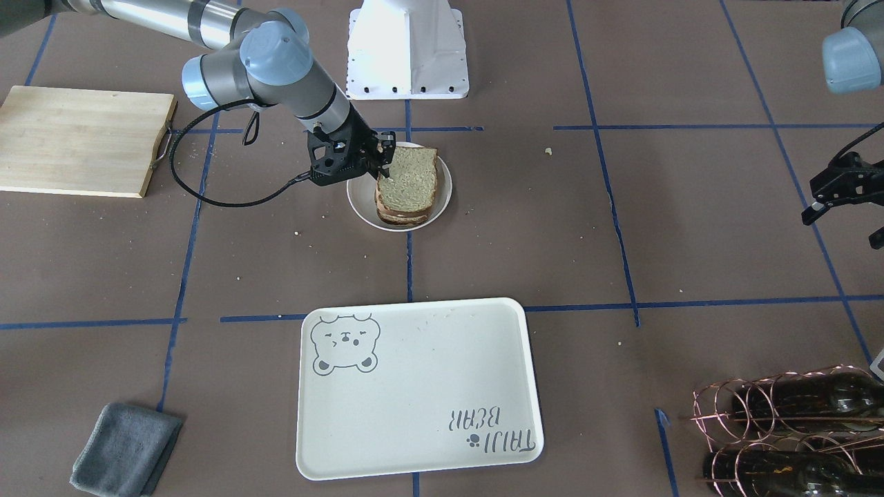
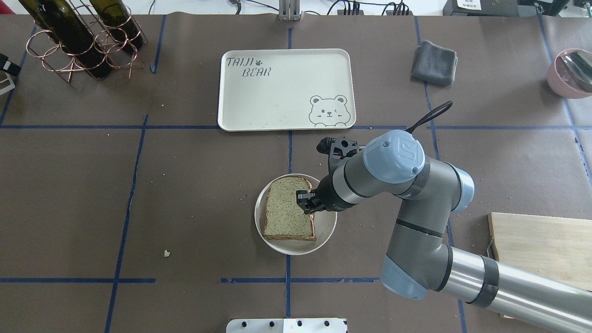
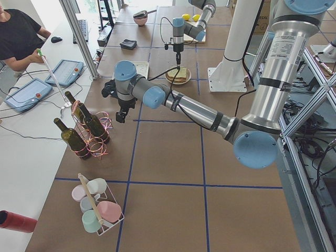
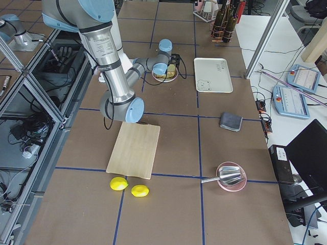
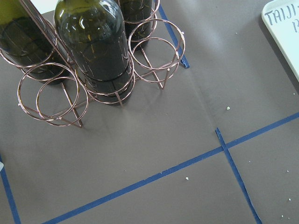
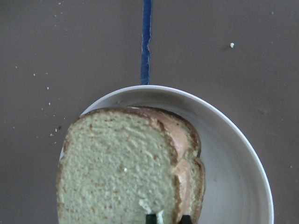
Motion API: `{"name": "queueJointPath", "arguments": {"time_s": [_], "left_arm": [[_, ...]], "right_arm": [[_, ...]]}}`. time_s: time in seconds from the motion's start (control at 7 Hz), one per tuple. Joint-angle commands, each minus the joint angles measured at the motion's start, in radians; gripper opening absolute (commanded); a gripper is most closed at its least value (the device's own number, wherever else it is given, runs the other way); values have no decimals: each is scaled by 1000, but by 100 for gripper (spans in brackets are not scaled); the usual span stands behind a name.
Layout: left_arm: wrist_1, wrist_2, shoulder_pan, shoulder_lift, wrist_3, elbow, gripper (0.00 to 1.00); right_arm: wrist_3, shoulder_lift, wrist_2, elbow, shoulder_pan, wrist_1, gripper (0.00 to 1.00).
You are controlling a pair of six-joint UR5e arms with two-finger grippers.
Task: Make sandwich and place on tray
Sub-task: 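Carry the bread over the plate and lower it onto the fried egg toast, then open the right gripper and withdraw it while the left arm reaches toward the plate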
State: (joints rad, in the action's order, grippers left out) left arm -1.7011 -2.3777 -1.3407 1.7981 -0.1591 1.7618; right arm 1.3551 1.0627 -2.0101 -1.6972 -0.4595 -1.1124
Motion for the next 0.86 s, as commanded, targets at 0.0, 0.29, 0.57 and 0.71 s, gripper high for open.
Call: {"name": "queueJointPath", "arguments": {"time_s": [0.0,0.29,0.57,0.71], "left_arm": [[0,0,2,12,-29,-2,100],[-76,3,76,29,-237,37,100],[-83,44,248,38,-484,135,100],[-83,154,356,64,-625,175,100]], "right_arm": [[12,-1,8,-1,-24,-9,100],[0,2,-69,-27,-123,-112,100],[-86,17,-122,-96,-223,-298,100],[-176,20,-151,-139,-275,-416,100]]}}
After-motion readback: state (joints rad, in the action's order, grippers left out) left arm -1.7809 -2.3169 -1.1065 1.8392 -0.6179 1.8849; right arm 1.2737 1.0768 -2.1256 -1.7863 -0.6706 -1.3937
